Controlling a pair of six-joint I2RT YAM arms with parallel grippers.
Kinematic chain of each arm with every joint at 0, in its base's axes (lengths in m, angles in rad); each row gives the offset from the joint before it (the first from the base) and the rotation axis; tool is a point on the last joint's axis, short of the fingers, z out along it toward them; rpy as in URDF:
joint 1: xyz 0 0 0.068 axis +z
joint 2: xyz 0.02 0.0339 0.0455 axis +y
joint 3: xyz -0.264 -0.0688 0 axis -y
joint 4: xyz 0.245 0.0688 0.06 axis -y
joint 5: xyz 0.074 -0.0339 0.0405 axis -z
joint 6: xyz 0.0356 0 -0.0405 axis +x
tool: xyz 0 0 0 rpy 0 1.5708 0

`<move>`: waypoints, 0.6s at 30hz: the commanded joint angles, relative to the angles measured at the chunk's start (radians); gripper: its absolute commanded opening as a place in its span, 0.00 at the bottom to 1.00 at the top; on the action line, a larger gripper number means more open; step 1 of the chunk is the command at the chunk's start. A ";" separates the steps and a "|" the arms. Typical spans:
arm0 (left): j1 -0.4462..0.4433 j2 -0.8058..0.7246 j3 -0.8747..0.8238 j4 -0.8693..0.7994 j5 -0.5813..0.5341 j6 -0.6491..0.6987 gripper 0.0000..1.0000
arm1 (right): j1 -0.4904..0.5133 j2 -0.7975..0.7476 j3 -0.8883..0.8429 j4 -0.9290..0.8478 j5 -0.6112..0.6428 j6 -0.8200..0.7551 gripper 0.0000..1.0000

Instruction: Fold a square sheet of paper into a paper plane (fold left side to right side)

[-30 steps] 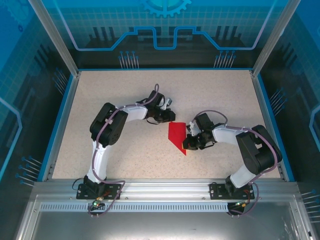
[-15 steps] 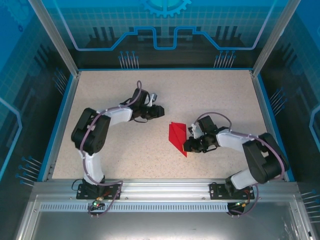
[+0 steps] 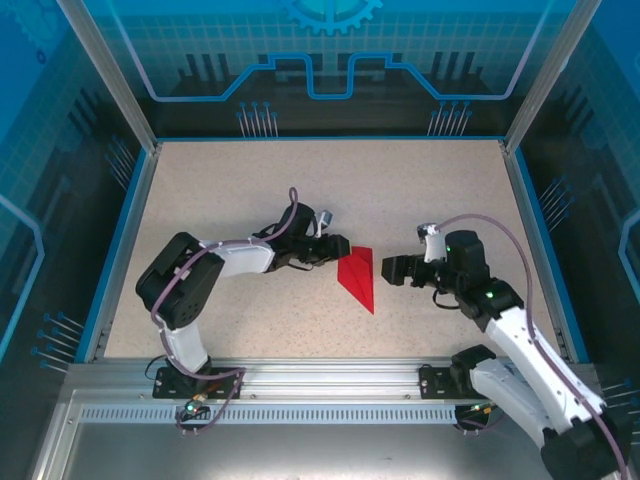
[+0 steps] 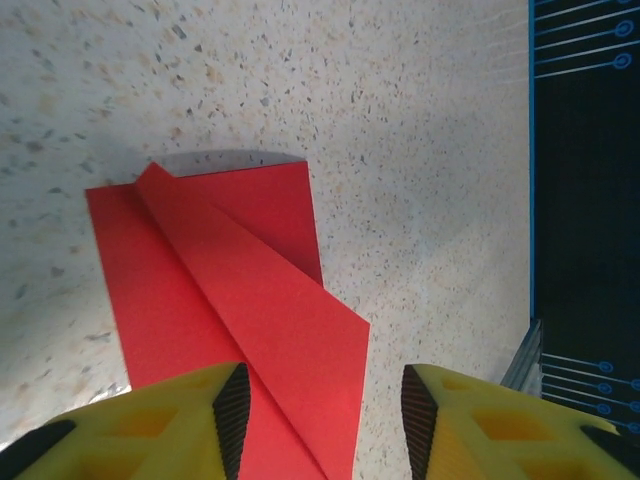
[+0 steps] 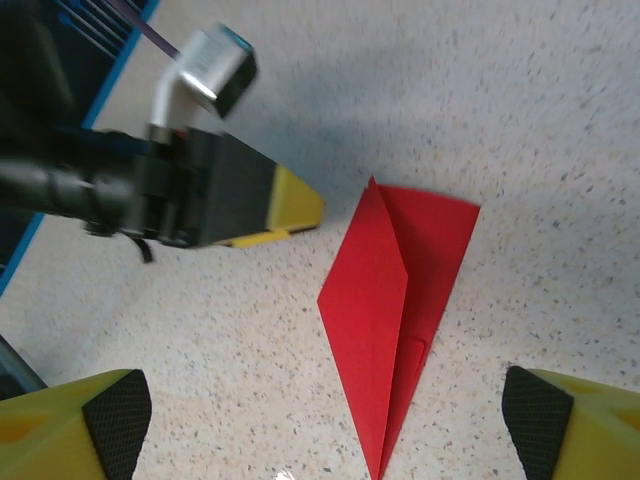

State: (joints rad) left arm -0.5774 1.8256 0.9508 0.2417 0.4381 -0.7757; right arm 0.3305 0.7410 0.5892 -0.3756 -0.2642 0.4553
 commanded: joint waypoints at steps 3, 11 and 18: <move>-0.019 0.084 0.070 -0.008 -0.014 -0.024 0.44 | -0.021 -0.099 -0.021 -0.102 0.049 0.008 0.95; -0.032 0.122 0.101 -0.074 -0.058 -0.023 0.46 | -0.035 -0.123 0.008 -0.174 0.048 -0.025 0.96; -0.044 0.153 0.142 -0.149 -0.084 -0.020 0.48 | -0.041 -0.130 0.001 -0.180 0.048 -0.024 0.96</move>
State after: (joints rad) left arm -0.6079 1.9541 1.0561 0.1509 0.3767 -0.7879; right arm 0.3065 0.6243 0.5812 -0.5297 -0.2165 0.4438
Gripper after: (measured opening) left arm 0.479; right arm 0.959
